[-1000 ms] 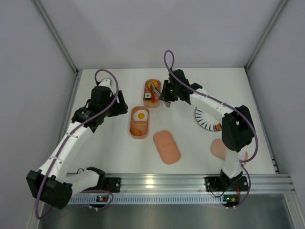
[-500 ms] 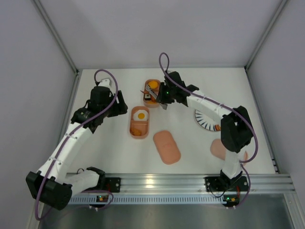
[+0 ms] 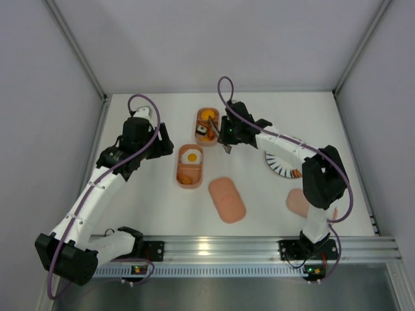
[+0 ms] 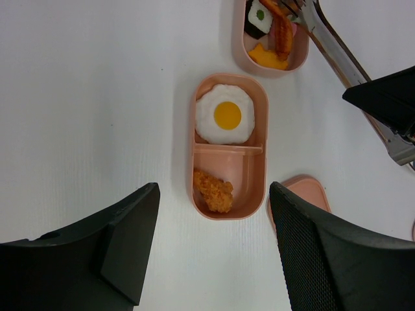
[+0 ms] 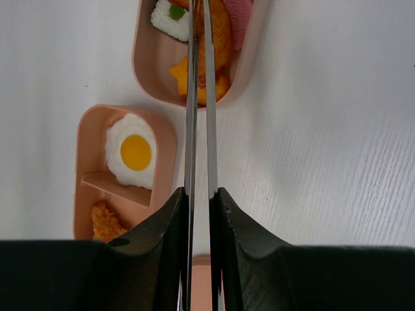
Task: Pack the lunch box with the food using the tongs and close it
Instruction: Adjust the fake food in the packing box.
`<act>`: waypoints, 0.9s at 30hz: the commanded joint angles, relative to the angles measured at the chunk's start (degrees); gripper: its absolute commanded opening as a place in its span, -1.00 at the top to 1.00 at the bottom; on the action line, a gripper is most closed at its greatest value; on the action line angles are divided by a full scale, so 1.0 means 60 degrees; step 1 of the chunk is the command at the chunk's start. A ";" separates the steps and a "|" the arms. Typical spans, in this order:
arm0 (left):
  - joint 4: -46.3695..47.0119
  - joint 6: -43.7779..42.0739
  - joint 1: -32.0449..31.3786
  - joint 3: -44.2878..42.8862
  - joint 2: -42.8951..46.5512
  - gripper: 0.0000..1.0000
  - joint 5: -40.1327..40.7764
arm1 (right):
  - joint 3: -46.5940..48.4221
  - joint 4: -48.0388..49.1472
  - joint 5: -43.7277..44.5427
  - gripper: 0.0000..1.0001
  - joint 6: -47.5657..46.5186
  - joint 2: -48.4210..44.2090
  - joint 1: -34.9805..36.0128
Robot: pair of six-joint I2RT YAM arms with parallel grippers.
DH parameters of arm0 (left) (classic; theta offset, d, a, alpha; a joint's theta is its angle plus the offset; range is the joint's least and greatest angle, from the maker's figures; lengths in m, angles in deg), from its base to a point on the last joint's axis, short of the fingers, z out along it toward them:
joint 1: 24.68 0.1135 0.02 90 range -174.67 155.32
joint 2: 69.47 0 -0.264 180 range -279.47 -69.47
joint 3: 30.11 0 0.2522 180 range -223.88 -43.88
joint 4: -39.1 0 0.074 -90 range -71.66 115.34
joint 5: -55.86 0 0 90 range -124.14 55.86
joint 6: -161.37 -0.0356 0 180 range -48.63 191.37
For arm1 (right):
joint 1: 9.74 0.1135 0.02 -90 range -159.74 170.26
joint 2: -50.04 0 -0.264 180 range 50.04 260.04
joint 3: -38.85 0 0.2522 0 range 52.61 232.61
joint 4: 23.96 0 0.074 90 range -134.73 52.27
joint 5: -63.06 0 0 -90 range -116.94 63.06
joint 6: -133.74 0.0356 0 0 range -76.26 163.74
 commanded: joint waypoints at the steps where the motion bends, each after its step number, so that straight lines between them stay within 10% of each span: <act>1: 0.0112 -0.0030 0.0050 -0.0289 0.0206 -0.47 0.0036 | -0.0154 0.0465 0.0263 0.80 -0.0090 -0.0933 0.0100; 27: 0.0126 0.0043 0.0050 -0.0259 0.0191 -0.47 -0.0052 | -0.1195 0.0422 -0.1332 0.81 -0.0105 -0.1813 0.0143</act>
